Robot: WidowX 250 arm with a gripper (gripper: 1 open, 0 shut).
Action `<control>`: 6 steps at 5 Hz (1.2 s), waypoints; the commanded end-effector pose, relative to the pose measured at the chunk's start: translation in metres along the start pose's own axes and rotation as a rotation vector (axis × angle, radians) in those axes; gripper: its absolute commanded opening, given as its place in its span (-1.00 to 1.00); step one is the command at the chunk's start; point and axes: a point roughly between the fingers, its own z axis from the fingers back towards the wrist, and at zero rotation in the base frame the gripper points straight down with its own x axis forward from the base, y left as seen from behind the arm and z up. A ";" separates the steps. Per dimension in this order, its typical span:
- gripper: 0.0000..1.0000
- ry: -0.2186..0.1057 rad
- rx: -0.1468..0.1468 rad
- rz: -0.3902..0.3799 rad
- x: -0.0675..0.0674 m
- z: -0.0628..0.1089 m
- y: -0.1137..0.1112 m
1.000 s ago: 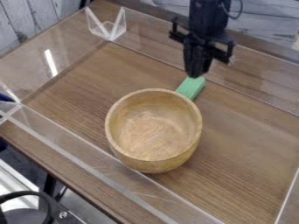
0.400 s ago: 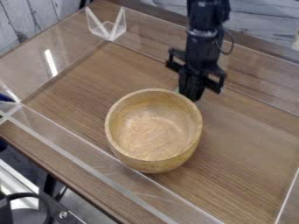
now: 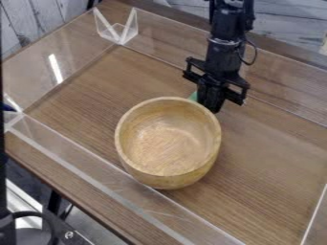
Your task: Remove the green block from inside the brown bowl and put it on the table
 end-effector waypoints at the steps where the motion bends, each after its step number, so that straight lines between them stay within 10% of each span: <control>1: -1.00 -0.042 0.016 -0.003 0.004 0.013 0.004; 2: -1.00 -0.029 0.017 0.002 0.010 0.015 0.003; 3: 1.00 -0.018 0.017 0.007 0.015 0.021 0.003; 4: 1.00 -0.016 0.020 0.031 0.014 0.018 0.007; 5: -1.00 -0.017 0.022 0.055 0.013 0.015 0.013; 6: -1.00 -0.017 0.026 0.079 0.015 0.009 0.019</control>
